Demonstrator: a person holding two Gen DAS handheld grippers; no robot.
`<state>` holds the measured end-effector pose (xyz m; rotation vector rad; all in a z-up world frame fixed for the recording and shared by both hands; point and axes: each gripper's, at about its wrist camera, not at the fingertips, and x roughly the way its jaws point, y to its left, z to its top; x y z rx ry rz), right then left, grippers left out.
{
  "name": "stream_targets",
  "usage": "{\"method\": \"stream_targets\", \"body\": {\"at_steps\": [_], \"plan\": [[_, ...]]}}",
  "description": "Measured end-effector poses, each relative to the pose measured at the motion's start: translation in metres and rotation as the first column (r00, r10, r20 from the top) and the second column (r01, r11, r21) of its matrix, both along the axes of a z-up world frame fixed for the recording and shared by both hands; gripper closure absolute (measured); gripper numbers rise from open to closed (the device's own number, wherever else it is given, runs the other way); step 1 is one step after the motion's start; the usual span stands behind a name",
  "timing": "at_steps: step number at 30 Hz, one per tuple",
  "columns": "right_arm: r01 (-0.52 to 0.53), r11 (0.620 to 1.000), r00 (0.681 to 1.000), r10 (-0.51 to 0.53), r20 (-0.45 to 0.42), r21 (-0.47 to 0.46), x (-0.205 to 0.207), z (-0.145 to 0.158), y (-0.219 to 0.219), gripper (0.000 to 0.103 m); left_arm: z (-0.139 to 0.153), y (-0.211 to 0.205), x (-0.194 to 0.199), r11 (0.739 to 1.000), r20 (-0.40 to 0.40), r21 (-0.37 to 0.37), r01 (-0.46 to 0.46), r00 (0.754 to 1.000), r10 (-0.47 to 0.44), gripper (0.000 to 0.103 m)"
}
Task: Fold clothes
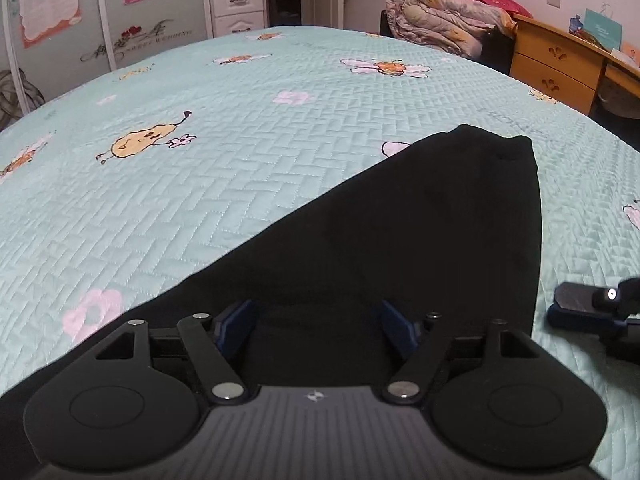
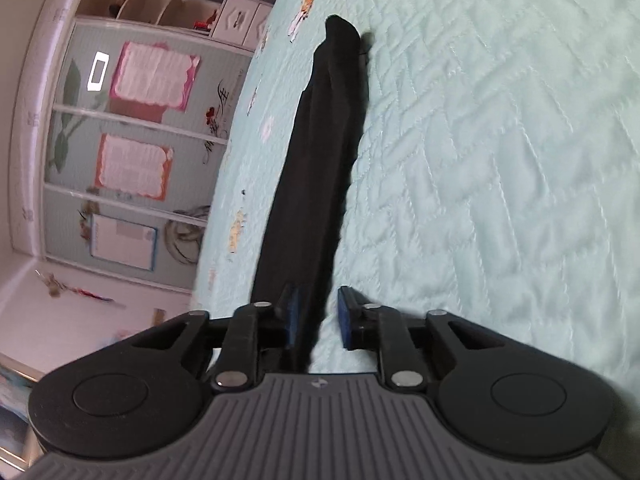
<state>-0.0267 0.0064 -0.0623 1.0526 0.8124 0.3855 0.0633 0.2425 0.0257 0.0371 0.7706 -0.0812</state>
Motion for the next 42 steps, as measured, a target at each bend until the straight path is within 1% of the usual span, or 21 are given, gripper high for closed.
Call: {"method": "stream_targets", "body": {"at_steps": [3, 6, 10, 15, 17, 19, 20, 24, 25, 26, 27, 29, 30, 32, 34, 36, 38, 39, 40, 41, 42], "plan": [[0.057, 0.993, 0.993, -0.045, 0.109, -0.105, -0.011, 0.004, 0.0, 0.095, 0.016, 0.023, -0.005, 0.994, 0.028, -0.085, -0.064, 0.997, 0.066, 0.037], [0.034, 0.995, 0.981, -0.016, 0.193, -0.094, -0.012, 0.011, 0.003, 0.087, 0.043, 0.064, -0.037, 0.961, 0.108, -0.241, -0.133, 0.981, 0.162, 0.037], [-0.169, 0.981, 0.927, 0.192, 0.323, -0.099, -0.012, 0.026, 0.034, 0.086, 0.063, 0.128, -0.103, 0.89, 0.126, -0.395, -0.23, 0.945, 0.3, 0.037], [-0.415, 0.903, 0.836, 0.428, 0.342, -0.114, -0.014, 0.041, 0.086, 0.084, 0.044, 0.189, -0.172, 0.858, -0.008, -0.425, -0.289, 0.949, 0.315, 0.038], [-0.545, 0.829, 0.757, 0.55, 0.353, -0.121, -0.012, 0.052, 0.116, 0.065, 0.032, 0.209, -0.189, 0.832, -0.044, -0.472, -0.29, 0.951, 0.307, 0.038], [-0.694, 0.708, 0.633, 0.687, 0.357, -0.132, -0.002, 0.061, 0.154, 0.044, 0.021, 0.223, -0.196, 0.799, -0.069, -0.534, -0.274, 0.957, 0.282, 0.038], [-0.747, 0.651, 0.583, 0.738, 0.34, -0.132, 0.006, 0.06, 0.175, 0.041, 0.015, 0.228, -0.196, 0.786, -0.08, -0.562, -0.259, 0.962, 0.26, 0.038], [-0.899, 0.421, 0.4, 0.901, 0.167, -0.122, 0.052, 0.032, 0.262, 0.044, -0.009, 0.248, -0.184, 0.73, -0.107, -0.652, -0.205, 0.978, 0.179, 0.038], [-0.908, 0.402, 0.389, 0.913, 0.119, -0.119, 0.07, 0.022, 0.275, 0.066, -0.013, 0.261, -0.183, 0.71, -0.097, -0.672, -0.21, 0.976, 0.197, 0.043], [-0.909, 0.4, 0.392, 0.916, 0.084, -0.119, 0.088, 0.013, 0.282, 0.103, -0.017, 0.277, -0.184, 0.682, -0.089, -0.694, -0.232, 0.967, 0.239, 0.047], [-0.886, 0.453, 0.449, 0.892, 0.059, -0.097, 0.111, 0.005, 0.279, 0.103, -0.021, 0.293, -0.185, 0.652, -0.083, -0.715, -0.253, 0.956, 0.281, 0.05], [-0.791, 0.609, 0.609, 0.793, 0.022, -0.067, 0.154, -0.003, 0.259, 0.103, -0.027, 0.32, -0.188, 0.603, -0.084, -0.736, -0.308, 0.925, 0.37, 0.067], [-0.722, 0.687, 0.688, 0.725, 0.013, -0.083, 0.169, 0.0, 0.244, 0.103, -0.027, 0.331, -0.191, 0.588, -0.083, -0.737, -0.332, 0.909, 0.409, 0.067], [-0.578, 0.809, 0.815, 0.58, -0.011, -0.107, 0.194, 0.006, 0.217, 0.103, -0.02, 0.334, -0.197, 0.605, -0.058, -0.718, -0.344, 0.896, 0.44, 0.062], [-0.62, 0.776, 0.78, 0.625, 0.014, -0.114, 0.185, 0.015, 0.219, 0.094, -0.012, 0.324, -0.209, 0.615, -0.013, -0.73, -0.299, 0.905, 0.425, 0.052], [-0.688, 0.715, 0.716, 0.697, 0.05, -0.124, 0.172, 0.024, 0.226, 0.08, -0.006, 0.315, -0.22, 0.629, 0.021, -0.731, -0.266, 0.912, 0.409, 0.045], [-0.759, 0.636, 0.633, 0.771, 0.072, -0.138, 0.159, 0.028, 0.237, 0.07, -0.016, 0.306, -0.222, 0.671, -0.01, -0.682, -0.291, 0.921, 0.389, 0.044], [-0.761, 0.63, 0.63, 0.775, 0.055, -0.154, 0.16, 0.025, 0.242, 0.071, -0.019, 0.304, -0.224, 0.677, -0.023, -0.67, -0.306, 0.92, 0.392, 0.056], [-0.746, 0.643, 0.648, 0.761, 0.033, -0.172, 0.165, 0.02, 0.244, 0.087, -0.021, 0.307, -0.228, 0.648, -0.031, -0.688, -0.326, 0.906, 0.423, 0.068], [-0.73, 0.656, 0.667, 0.745, 0.011, -0.191, 0.169, 0.016, 0.246, 0.103, -0.023, 0.31, -0.232, 0.618, -0.04, -0.706, -0.346, 0.891, 0.452, 0.065], [-0.677, 0.713, 0.725, 0.689, -0.001, -0.185, 0.175, 0.014, 0.24, 0.103, -0.022, 0.312, -0.236, 0.594, -0.043, -0.723, -0.353, 0.881, 0.471, 0.059]]}}
